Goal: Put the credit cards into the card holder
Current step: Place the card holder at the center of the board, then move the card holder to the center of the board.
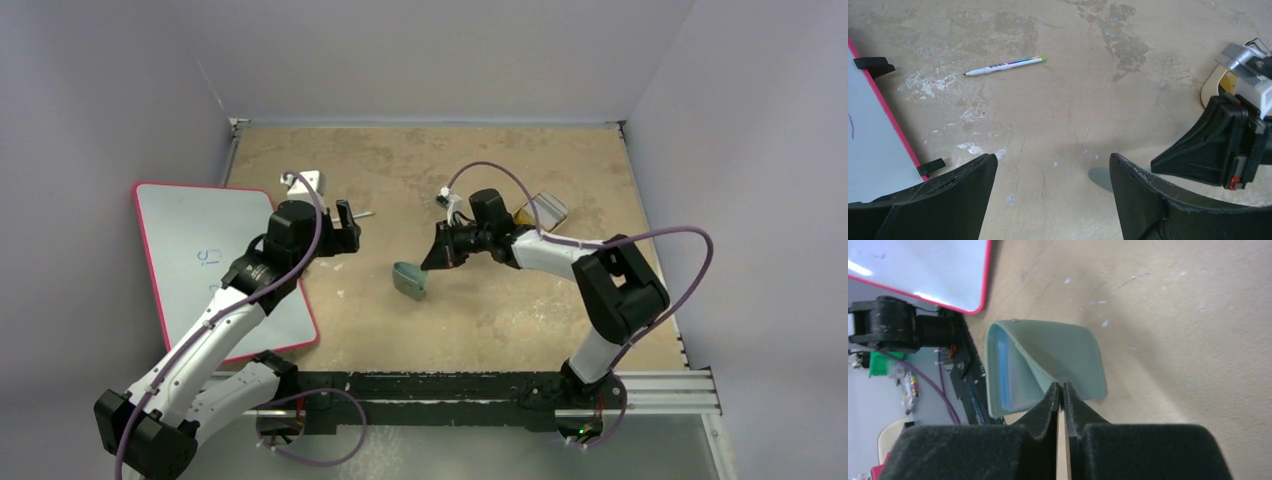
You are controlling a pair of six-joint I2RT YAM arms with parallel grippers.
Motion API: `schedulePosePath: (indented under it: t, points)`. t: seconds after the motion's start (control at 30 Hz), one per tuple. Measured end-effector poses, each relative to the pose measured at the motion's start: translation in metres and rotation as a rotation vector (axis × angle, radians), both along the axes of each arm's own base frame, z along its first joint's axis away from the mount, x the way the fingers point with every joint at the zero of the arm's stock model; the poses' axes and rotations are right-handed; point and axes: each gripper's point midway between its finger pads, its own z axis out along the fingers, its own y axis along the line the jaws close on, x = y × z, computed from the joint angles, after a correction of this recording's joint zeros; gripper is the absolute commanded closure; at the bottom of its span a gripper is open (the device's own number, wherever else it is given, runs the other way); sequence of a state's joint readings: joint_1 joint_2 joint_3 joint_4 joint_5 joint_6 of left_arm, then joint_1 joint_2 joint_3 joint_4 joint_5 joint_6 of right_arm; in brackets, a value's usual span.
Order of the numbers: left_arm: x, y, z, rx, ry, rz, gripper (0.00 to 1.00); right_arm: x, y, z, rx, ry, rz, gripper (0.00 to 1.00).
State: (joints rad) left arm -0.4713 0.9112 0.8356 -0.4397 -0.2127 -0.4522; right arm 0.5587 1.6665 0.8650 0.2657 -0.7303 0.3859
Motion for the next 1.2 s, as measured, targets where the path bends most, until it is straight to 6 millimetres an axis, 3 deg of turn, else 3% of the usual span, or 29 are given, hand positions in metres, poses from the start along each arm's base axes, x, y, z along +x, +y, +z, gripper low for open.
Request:
schedulePosePath:
  t: [0.13,0.3,0.4,0.53,0.63,0.77,1.0,1.2]
  points:
    - [0.001,0.0,-0.004,0.002,0.015,0.003,0.22,0.039,-0.003,-0.005,-0.105,-0.02,-0.092,0.76]
    - [0.005,-0.007,-0.029,0.024,0.123,0.005,0.28,0.114,-0.021,0.015,-0.273,-0.148,-0.304,0.66]
    - [0.004,-0.012,-0.043,0.017,0.183,0.001,0.31,0.13,-0.035,0.022,-0.328,-0.175,-0.396,0.62]
    - [0.003,-0.025,-0.045,-0.059,0.21,-0.014,0.4,0.124,-0.047,0.013,-0.387,-0.134,-0.483,0.61]
    - [0.005,-0.038,-0.049,-0.121,0.233,-0.031,0.45,0.104,-0.051,0.002,-0.417,-0.081,-0.53,0.61]
    - [0.006,-0.053,-0.078,-0.159,0.32,-0.048,0.46,0.082,-0.052,-0.002,-0.416,-0.033,-0.576,0.61]
    - [-0.008,-0.07,-0.134,-0.182,0.472,-0.066,0.44,0.068,-0.064,0.02,-0.353,-0.043,-0.651,0.61]
    - [-0.015,-0.088,-0.154,-0.161,0.507,-0.099,0.44,0.058,-0.073,0.034,-0.304,-0.076,-0.672,0.61]
